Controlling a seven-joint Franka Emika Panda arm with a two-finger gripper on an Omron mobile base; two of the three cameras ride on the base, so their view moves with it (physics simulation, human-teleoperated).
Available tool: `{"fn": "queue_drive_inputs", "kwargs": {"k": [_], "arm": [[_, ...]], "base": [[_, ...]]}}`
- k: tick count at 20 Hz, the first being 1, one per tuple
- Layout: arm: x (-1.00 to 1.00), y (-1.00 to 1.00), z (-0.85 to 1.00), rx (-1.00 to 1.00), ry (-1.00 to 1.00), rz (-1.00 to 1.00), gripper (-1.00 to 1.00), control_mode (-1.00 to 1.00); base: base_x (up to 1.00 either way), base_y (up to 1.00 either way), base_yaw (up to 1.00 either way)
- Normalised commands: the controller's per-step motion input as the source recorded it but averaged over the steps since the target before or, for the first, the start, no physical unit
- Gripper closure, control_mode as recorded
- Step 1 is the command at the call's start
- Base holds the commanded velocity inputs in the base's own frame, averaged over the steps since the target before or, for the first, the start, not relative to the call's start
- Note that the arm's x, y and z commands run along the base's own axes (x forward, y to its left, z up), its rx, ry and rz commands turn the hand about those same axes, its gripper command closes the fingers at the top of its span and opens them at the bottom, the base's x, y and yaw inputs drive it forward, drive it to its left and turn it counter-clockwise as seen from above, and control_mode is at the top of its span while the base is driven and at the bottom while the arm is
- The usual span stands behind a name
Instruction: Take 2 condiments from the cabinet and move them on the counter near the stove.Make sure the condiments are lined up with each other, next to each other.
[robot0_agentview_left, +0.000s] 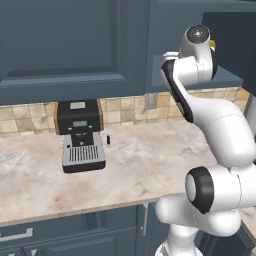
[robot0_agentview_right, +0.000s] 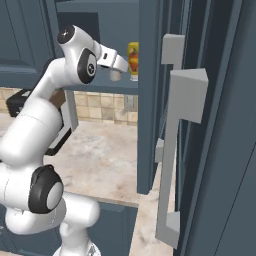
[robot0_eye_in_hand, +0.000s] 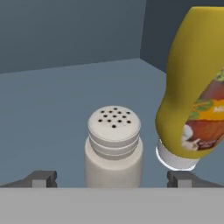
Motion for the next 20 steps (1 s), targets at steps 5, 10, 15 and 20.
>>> {"fn": "queue_drive_inputs", "kwargs": {"k": [5, 10, 15, 20], "arm": [[0.13, 0.0, -0.11, 0.0, 0.01, -0.01, -1.0, -1.0], [0.12, 0.0, -0.09, 0.0, 0.0, -0.01, -1.0, -1.0], [0.07, 0.0, -0.01, 0.0, 0.0, -0.01, -1.0, -1.0], [0.0, 0.0, 0.0, 0.0, 0.0, 0.0, -1.0, -1.0]], "base": [[0.0, 0.0, 0.0], [0.0, 0.0, 0.0], [0.0, 0.0, 0.0], [0.0, 0.0, 0.0]]}}
